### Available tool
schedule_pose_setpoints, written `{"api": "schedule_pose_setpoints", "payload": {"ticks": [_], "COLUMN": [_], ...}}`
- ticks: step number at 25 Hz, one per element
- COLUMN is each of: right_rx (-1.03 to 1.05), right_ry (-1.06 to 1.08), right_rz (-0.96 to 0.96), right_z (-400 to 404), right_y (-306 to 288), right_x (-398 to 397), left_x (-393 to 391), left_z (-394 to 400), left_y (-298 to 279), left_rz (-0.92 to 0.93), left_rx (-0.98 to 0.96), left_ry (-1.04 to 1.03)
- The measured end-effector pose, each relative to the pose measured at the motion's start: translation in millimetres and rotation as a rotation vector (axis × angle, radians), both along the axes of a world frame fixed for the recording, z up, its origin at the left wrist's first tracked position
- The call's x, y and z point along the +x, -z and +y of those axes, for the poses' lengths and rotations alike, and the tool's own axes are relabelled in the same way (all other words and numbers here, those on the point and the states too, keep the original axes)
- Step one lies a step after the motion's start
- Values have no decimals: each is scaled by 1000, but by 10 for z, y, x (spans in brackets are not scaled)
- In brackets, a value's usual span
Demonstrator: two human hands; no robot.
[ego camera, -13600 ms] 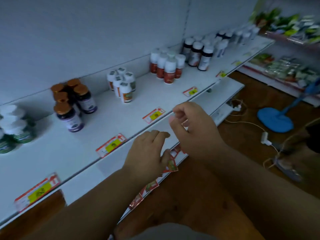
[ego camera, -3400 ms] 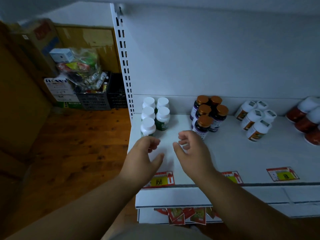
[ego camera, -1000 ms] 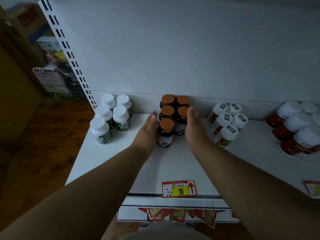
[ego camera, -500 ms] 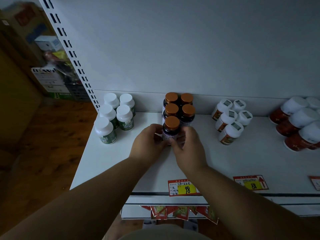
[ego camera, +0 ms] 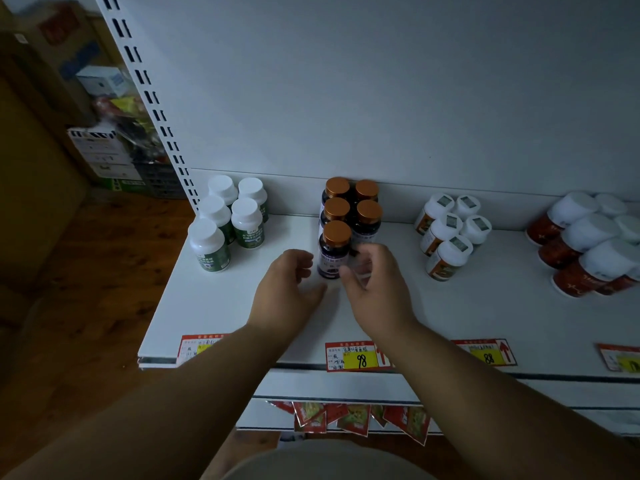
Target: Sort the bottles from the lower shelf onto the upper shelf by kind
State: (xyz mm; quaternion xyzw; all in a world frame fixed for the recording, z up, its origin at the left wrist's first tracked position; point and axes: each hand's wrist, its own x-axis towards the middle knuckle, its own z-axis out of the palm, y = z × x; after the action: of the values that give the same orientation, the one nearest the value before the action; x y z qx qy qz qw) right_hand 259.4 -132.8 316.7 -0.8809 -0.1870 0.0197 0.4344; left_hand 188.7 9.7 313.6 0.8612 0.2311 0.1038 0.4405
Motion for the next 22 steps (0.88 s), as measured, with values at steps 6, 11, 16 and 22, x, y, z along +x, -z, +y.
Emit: {"api": "schedule_pose_setpoints", "payload": {"ticks": [6,11,16,22], "right_rx": [9,-21,4,76], "right_ry": [-54,-56,-46,155], "right_rz": [11,86,121,205], "right_z": [-581,-1399,-1706,-1805], "right_y": [-65,-123,-161,-128], "right_x": [-120,-68,79,476], "left_x": [-298,-238,-75,504], "left_z": [-650,-1429,-1761,-1689], "left_y": [-41,-101,-76,-65], "left_rz": [-88,-97,-123,-7], "left_rx": [59,-9,-18,-369], "left_ry": [64,42,63,16]}}
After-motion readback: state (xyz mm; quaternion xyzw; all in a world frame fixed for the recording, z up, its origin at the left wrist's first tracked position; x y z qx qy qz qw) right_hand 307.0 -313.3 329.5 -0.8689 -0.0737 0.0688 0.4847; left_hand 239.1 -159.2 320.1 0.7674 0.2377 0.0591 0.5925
